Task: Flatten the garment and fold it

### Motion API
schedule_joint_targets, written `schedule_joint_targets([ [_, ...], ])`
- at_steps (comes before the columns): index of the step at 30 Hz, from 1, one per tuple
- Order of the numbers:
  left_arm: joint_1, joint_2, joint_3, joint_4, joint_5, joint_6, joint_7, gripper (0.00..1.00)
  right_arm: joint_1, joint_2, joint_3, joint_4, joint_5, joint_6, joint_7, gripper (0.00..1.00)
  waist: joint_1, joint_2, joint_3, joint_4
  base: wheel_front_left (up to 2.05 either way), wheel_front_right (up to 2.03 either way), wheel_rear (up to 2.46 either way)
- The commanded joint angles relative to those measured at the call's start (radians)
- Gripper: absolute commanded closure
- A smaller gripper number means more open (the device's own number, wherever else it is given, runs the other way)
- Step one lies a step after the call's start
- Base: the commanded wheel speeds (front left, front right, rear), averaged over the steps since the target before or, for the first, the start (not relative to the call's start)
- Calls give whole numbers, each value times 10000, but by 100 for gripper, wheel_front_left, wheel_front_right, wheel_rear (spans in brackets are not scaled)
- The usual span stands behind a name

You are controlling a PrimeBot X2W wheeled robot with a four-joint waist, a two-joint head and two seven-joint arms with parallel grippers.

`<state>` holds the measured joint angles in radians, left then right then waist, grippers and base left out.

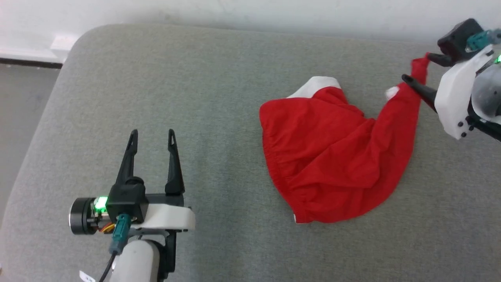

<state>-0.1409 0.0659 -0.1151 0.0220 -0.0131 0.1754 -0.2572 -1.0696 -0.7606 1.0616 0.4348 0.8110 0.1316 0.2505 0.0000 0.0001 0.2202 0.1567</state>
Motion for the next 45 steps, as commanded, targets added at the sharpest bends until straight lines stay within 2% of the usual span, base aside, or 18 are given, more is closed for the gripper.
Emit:
schedule_joint_targets([
  [1, -188, -34, -54, -11, -21, 2, -45, 0, -136, 106, -5, 86, 15, -9, 199, 0, 0, -1, 236, 311, 0, 0, 0],
  [5, -212, -73, -116, 27, -110, 90, -45, 0, -427, 287, 260, 227, -58, -9, 892, 0, 0, -1, 356, 484, 0, 0, 0],
  [9, -212, -97, -179, 64, -147, 116, -45, 0, -870, 301, 301, 398, -217, -9, 1122, 0, 0, -1, 377, 560, 0, 0, 0],
  [13, -146, -112, -189, 113, -184, 129, -45, 0, -944, 441, -42, -4, 795, -9, 1083, 0, 0, -1, 249, 543, 0, 0, 0],
  [18, -132, -126, -245, 126, -193, 95, -45, 0, -1353, 324, 229, -793, 1351, -9, 1656, 0, 0, -1, 212, 551, 0, 0, 0],
  [25, -347, -145, -469, 77, -296, 95, -45, 0, -1539, 470, 1947, -1777, 1242, -9, 3428, 0, 0, -1, 593, 844, 0, 0, 0],
  [28, -483, -150, -569, 78, -403, 124, -45, 0, -1235, 782, 2132, -1453, 1053, -9, 3984, 0, 0, -1, 854, 1045, 0, 0, 0],
  [33, -710, -154, -825, 72, -659, 279, -45, 0, -657, 1489, 2176, -66, 1045, -9, 4016, 0, 0, -1, 1216, 1402, 0, 0, 0],
  [38, -858, -155, -1018, 90, -811, 416, -45, 0, 104, 1656, 2183, 466, 727, -9, 4437, 0, 0, -1, 1370, 1680, 0, 0, 0],
  [39, -859, -155, -1025, 92, -821, 437, -45, 0, 134, 1633, 2183, 443, 720, -9, 4417, 53, 0, -1, 1375, 1689, 0, 0, 0],
  [40, -852, -155, -1027, 94, -825, 455, -45, 0, 59, 1595, 2184, 403, 791, -9, 4234, 100, 0, -1, 1371, 1691, 0, 0, 0],
  [45, -754, -155, -1052, 141, -832, 484, -45, 0, -892, 1505, 2101, 123, 1195, -9, 2857, 100, 0, -1, 1224, 1733, 0, 0, 0],
])
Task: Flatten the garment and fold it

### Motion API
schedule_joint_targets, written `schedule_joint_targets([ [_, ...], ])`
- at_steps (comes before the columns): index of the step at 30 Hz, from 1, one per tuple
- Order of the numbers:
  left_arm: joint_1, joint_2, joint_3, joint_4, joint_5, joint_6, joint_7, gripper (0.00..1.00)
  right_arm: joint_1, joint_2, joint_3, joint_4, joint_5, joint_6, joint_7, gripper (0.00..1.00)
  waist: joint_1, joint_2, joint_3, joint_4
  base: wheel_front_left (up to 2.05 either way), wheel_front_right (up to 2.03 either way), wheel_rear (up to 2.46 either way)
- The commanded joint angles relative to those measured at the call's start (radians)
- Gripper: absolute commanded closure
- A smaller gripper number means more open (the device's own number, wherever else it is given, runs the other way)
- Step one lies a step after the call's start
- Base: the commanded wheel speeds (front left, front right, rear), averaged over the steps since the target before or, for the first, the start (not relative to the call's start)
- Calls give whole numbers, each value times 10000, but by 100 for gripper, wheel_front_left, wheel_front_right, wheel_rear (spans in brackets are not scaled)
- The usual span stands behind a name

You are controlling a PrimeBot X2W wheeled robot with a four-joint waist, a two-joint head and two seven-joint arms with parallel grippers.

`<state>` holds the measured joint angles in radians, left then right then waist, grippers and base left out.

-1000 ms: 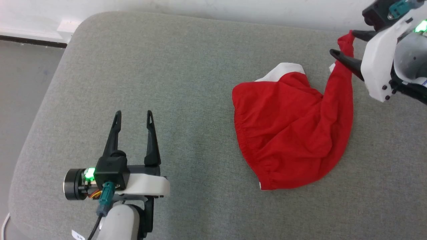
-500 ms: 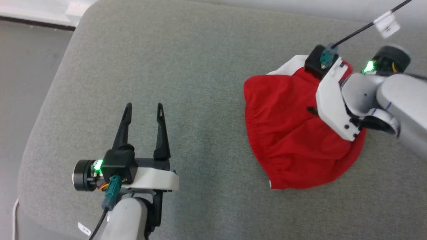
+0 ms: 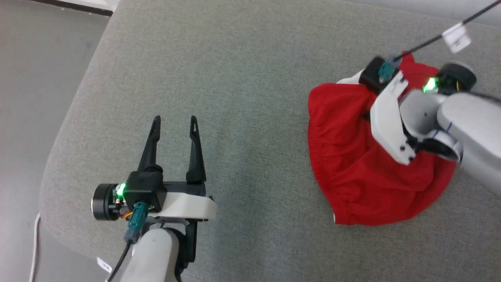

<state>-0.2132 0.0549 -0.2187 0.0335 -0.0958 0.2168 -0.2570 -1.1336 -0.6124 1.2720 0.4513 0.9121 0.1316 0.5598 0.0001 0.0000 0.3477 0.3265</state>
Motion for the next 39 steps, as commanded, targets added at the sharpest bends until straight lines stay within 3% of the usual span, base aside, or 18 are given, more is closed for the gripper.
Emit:
schedule_joint_targets([
  [1, -32, -46, -54, 23, -27, 66, -47, 0, -507, 38, -58, -75, 284, -9, -505, 100, -1, 0, -52, 90, 0, 0, 0],
  [7, -286, -46, -500, -80, -243, 110, -47, 0, -1677, 289, -144, 456, 228, -9, -1452, 100, -1, 0, 216, 560, 0, 0, 0],
  [15, -762, -46, -1205, -265, -596, 396, -47, 0, -2122, 1433, -147, 3814, -991, -9, -3216, 100, -1, 0, 834, 1201, 0, 0, 0],
  [18, -862, -47, -1305, -266, -620, 491, -47, 0, -1921, 1854, -149, 5200, -1524, -9, -3796, 100, -1, 0, 915, 1212, 0, 0, 0],
  [21, -894, -47, -1246, -224, -515, 520, -47, 0, -1669, 2251, -160, 5825, -1538, -9, -4381, 98, -1, 0, 830, 1000, 0, 0, 0],
  [22, -884, -47, -1173, -196, -455, 520, -47, 0, -1634, 2354, -166, 5913, -1513, -9, -4615, 71, -1, 0, 762, 877, 0, 0, 0],
  [23, -872, -47, -1081, -165, -392, 504, -47, 0, -1629, 2436, -209, 5956, -1470, -9, -4930, 0, -1, 0, 667, 744, 0, 0, 0],
  [29, -708, -4, -340, 36, 54, 107, -47, 0, -1592, 2547, -566, 5873, -1412, -9, -7449, 0, -1, 0, -142, -178, 0, 0, 0],
  [33, -613, 255, 51, 220, 222, -306, -47, 0, -1446, 2348, -1349, 5320, -1409, -9, -8181, 0, -1, 0, -615, -846, 0, 0, 0],
  [39, -811, 840, 206, 715, 400, -1117, -47, 0, 272, 1414, -4589, 2387, -2893, -9, -8212, 0, -1, 0, -1176, -1634, 0, 0, 0],
])
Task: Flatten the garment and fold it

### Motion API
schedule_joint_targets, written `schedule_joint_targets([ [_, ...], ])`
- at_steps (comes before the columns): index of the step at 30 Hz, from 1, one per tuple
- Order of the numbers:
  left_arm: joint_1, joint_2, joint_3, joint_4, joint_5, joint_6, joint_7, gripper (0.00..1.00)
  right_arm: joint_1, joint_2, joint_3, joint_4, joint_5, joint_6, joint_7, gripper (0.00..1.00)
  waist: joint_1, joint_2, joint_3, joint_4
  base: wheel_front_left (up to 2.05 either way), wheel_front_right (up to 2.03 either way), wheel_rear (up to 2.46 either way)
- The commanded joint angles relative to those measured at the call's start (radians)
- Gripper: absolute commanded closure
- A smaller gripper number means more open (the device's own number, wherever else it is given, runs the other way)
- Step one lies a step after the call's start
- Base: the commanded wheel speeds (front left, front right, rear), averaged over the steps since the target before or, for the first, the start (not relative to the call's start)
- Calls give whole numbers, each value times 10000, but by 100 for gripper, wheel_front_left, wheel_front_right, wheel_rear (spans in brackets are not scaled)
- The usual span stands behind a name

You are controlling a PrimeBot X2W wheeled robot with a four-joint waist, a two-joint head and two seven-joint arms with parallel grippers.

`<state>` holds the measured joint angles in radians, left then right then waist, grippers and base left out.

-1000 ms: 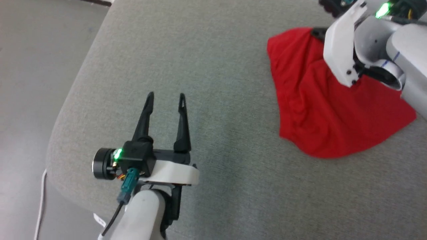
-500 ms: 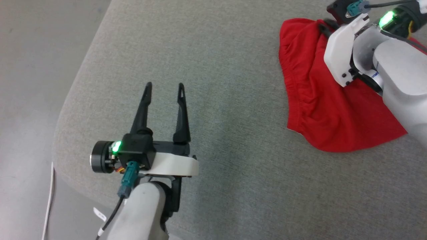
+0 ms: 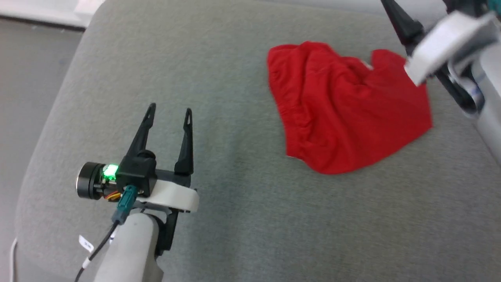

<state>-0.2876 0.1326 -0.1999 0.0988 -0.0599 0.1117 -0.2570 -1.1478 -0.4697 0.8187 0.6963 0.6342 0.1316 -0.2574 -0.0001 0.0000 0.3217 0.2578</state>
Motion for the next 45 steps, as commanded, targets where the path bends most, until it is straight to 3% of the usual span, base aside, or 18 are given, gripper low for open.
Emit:
schedule_joint_targets([
  [1, -130, 184, -14, 240, 55, -252, -47, 0, 937, -101, -672, -530, -471, -9, -40, 0, 1, 0, -999, -1049, 0, 0, 0],
  [5, -564, 686, -207, 994, 114, -989, -47, 0, 3174, 18, -3047, -2377, -2058, -9, -41, 0, 1, 0, -1316, -1462, 0, 0, 0],
  [8, -1014, 976, -398, 1630, -19, -1627, 137, 0, 4799, 522, -4733, -3682, -3081, -9, -42, 0, 1, 0, -1447, -1737, 0, 0, 0],
  [12, -1936, 1422, -885, 2054, -291, -2231, 1207, 0, 6703, 1383, -6516, -5356, -4271, -9, -42, 0, 1, 0, -1516, -1982, 0, 0, 0],
  [15, -2693, 1776, -1699, 2122, -685, -2398, 2309, 0, 7928, 2021, -7365, -6362, -4899, -9, -42, 0, 1, 0, -1508, -2138, 0, 0, 0],
  [24, -4958, 3926, -7000, 1264, -4503, -2421, 6085, 0, 9878, 3353, -8357, -7641, -5524, -9, -43, 0, 1, 0, -1243, -2925, 0, 0, 0],
  [31, -6464, 4686, -10107, 1178, -6454, -2422, 7694, 0, 9855, 3606, -8364, -7690, -5513, -9, -43, 0, 1, 0, -688, -3687, 0, 0, 0],
  [34, -6846, 4733, -10618, 1519, -6765, -2422, 8029, 0, 9655, 3617, -8308, -7699, -5501, -9, -43, 0, 1, 0, -429, -3975, 0, 0, 0],
  [38, -6870, 4699, -10791, 1965, -6254, -2423, 8631, 0, 9432, 3616, -8283, -7672, -5470, -9, -43, 0, 1, 0, -182, -4198, 0, 0, 0],
  [45, -5978, 4821, -10801, 1512, -6331, -2423, 9903, 0, 9355, 3625, -8444, -7573, -5450, -9, -43, 0, 1, 0, -147, -4015, 0, 0, 0],
])
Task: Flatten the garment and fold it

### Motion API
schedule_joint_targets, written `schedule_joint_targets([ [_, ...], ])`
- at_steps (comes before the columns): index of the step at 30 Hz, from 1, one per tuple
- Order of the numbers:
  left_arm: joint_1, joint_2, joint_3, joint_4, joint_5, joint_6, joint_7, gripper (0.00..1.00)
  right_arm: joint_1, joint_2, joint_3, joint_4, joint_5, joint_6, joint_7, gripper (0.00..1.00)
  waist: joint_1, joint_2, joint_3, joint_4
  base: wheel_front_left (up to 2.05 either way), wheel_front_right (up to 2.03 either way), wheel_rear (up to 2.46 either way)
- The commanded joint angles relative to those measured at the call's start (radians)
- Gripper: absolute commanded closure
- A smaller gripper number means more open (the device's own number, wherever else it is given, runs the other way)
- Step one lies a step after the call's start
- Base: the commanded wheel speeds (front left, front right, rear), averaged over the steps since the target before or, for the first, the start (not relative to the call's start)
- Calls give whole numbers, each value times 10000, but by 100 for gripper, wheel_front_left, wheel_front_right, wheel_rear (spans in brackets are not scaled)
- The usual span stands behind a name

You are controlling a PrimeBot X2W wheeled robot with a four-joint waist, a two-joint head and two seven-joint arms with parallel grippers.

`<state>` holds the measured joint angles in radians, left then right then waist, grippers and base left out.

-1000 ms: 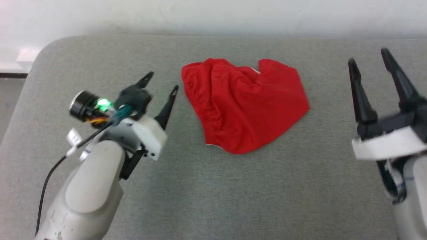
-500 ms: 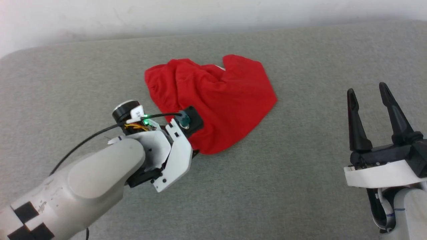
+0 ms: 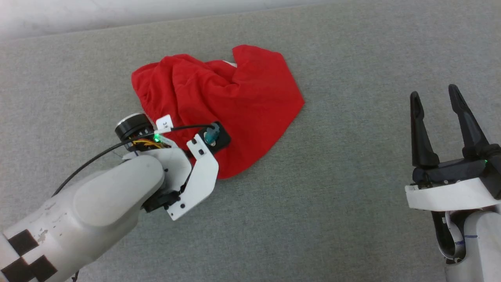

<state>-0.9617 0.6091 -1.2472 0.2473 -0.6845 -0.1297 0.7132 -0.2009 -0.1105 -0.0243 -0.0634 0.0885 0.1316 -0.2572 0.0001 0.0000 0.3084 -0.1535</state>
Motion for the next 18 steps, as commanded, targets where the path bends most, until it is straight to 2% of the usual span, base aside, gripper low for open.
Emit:
schedule_joint_targets([
  [1, 739, 153, -328, -104, -146, -9, 80, 64, -120, 33, -27, 44, 6, -9, -45, 0, -1, 0, -43, 175, 0, 0, 0],
  [2, 700, 269, -328, -189, -192, -9, -141, 100, -131, 35, -26, 60, 6, -9, -45, 0, -1, 0, -81, 241, 0, 0, 0],
  [5, 556, 659, -316, -344, -362, -9, -1534, 100, -126, 50, -41, 105, 5, -9, -45, 0, -1, 0, -238, 441, 0, 0, 0],
  [8, 703, 1107, 98, -397, -647, 12, -2934, 100, 11, 52, -199, 136, 6, -9, -45, 0, -1, 0, -422, 722, 0, 0, 0],
  [10, 949, 1510, 359, -470, -727, 250, -3515, 100, 154, 62, -313, 149, 14, -9, -45, 0, -1, 0, -530, 907, 0, 0, 0],
  [13, 1438, 2156, 580, -509, -881, 718, -3945, 100, 333, 97, -431, 178, 49, -9, -45, 0, -1, 0, -613, 1133, 0, 0, 0],
  [18, 2091, 2605, 468, -266, -990, 1145, -3916, 100, 415, 107, -324, 325, 41, -9, -45, 0, -1, 0, -631, 1274, 0, 0, 0],
])
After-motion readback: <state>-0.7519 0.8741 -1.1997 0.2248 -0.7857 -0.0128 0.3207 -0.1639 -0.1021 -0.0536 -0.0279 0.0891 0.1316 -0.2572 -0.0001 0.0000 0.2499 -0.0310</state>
